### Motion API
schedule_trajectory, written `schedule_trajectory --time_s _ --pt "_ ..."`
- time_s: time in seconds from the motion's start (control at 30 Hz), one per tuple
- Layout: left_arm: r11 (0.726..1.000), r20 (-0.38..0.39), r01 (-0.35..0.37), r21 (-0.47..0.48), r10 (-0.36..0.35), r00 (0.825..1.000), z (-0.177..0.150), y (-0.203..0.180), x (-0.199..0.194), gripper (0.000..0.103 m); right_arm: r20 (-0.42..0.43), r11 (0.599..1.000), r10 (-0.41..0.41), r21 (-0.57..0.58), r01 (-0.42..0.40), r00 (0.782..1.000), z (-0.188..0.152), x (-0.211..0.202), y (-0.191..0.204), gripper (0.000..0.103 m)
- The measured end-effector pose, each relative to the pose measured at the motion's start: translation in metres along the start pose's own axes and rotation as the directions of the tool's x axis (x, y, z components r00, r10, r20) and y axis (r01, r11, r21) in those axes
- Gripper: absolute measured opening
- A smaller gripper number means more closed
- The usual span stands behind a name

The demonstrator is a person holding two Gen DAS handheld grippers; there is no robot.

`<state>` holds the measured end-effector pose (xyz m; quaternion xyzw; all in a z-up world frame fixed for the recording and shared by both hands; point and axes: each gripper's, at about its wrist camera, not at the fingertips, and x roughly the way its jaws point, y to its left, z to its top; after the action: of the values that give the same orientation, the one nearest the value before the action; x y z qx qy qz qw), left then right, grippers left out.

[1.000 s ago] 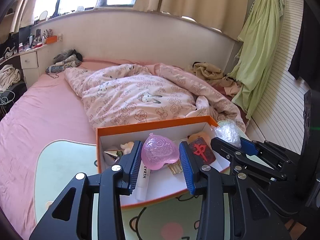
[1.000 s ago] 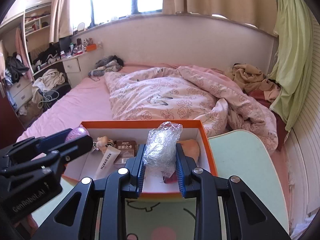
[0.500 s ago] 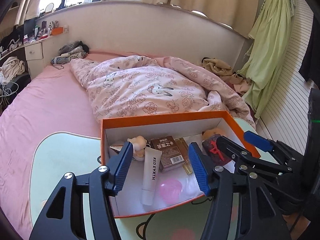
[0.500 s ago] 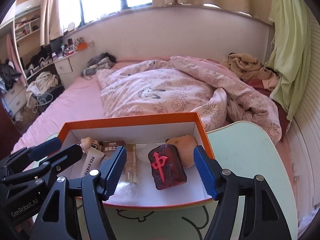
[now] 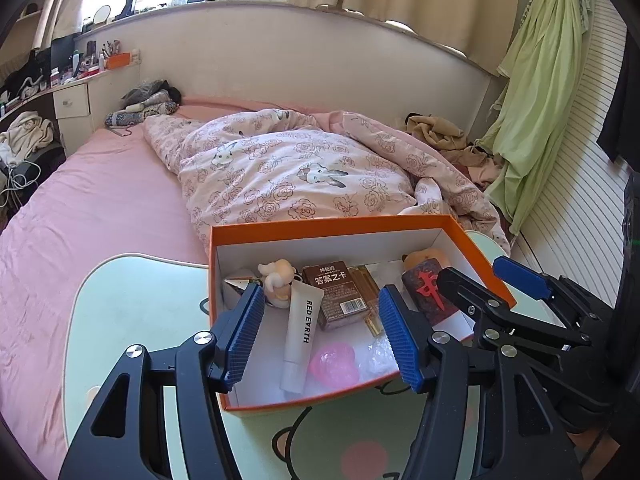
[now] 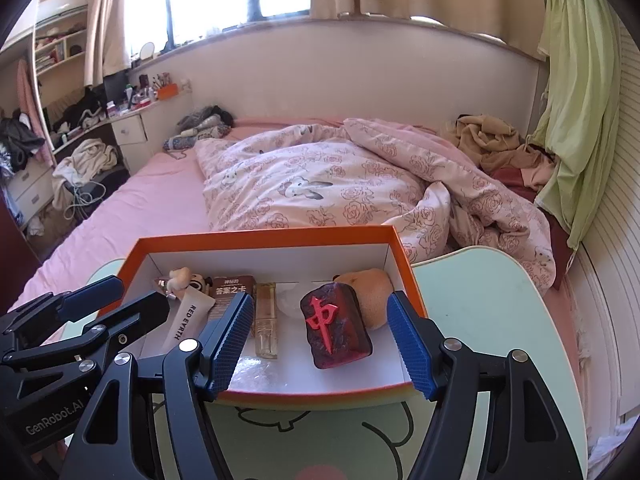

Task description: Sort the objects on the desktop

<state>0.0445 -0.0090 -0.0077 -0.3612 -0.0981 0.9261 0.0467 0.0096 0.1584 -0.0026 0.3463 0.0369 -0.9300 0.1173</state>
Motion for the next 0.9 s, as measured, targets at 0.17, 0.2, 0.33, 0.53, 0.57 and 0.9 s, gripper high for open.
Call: schedule_trajectory --time_s 0.17,0.2,0.33,0.53,0.57,0.9 --pt "1.000 0.008 0.002 -0.003 -0.002 1.000 -0.004 -0.001 -0.012 0.061 0.014 1.000 0.000 -0.006 0.000 1.000 -0.002 -0.013 0.003 0.069" --pt "1.000 0.010 0.003 -0.002 -0.003 1.000 -0.005 -0.001 -0.015 0.061 0.017 1.000 -0.001 -0.008 0.001 1.000 -0.003 -0.015 0.003 0.069" --pt "1.000 0.012 0.004 -0.002 -0.004 1.000 -0.010 -0.003 -0.026 0.061 0.020 1.000 0.002 -0.015 -0.002 1.000 -0.008 -0.024 0.007 0.069" --pt "1.000 0.017 -0.004 -0.004 0.004 1.000 -0.023 -0.004 -0.044 0.070 0.027 1.000 -0.001 -0.020 0.002 1.000 -0.020 -0.041 0.011 0.069" --pt "1.000 0.018 -0.003 -0.005 0.003 1.000 -0.026 -0.004 -0.047 0.071 0.026 1.000 -0.002 -0.022 0.002 1.000 -0.023 -0.043 0.012 0.069" --pt "1.000 -0.061 -0.020 0.011 0.021 0.998 -0.071 -0.007 -0.041 0.079 -0.061 0.999 -0.016 -0.034 0.014 0.998 -0.070 -0.038 0.011 0.070"
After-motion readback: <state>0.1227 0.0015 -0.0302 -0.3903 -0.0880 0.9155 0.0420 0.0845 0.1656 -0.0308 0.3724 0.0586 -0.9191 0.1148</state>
